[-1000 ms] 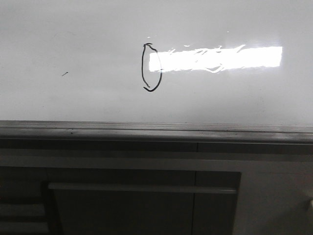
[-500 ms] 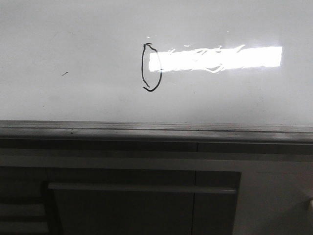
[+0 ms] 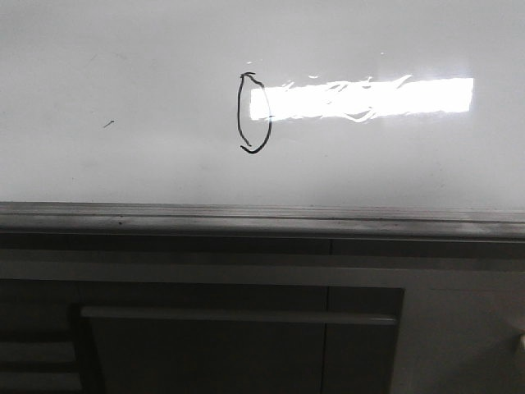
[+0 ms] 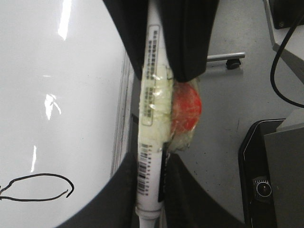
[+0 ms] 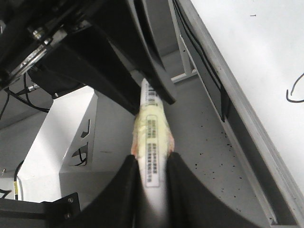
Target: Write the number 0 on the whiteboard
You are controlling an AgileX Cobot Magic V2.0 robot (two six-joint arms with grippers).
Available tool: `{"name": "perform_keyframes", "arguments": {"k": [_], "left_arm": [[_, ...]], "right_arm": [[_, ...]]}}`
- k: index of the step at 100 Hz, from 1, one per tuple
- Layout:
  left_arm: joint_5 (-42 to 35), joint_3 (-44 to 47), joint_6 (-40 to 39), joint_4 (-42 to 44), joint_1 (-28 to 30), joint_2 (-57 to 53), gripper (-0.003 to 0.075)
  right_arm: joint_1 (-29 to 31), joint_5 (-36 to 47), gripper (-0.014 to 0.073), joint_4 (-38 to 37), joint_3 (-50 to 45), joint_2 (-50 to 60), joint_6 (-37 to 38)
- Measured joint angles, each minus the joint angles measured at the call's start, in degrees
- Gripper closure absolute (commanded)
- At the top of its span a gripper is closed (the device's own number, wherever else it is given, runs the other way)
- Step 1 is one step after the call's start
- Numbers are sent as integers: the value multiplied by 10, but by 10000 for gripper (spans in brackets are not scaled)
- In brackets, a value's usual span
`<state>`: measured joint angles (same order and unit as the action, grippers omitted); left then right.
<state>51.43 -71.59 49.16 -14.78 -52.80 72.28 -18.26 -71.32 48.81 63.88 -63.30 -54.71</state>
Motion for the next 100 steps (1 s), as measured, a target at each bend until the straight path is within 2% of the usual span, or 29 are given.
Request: {"name": "perform_keyframes", "arguments": {"k": [14, 24, 46, 66, 83, 100], "left_arm": [[-7, 0, -24, 0, 0, 0, 740], [-18, 0, -50, 0, 0, 0, 740], [-26, 0, -122, -1, 42, 0, 740], [-58, 19, -212, -1, 149, -19, 740], [-164, 108, -270, -1, 248, -85, 740], [-354, 247, -297, -13, 302, -157, 740]], "right_arm": [[0, 0, 343, -15, 1, 0, 2], [1, 0, 291, -29, 4, 0, 2], [63, 0, 292, -66, 17, 25, 19], [138, 1, 292, -88, 18, 75, 43], [151, 3, 292, -88, 18, 92, 47], [151, 8, 292, -88, 18, 93, 47]]}}
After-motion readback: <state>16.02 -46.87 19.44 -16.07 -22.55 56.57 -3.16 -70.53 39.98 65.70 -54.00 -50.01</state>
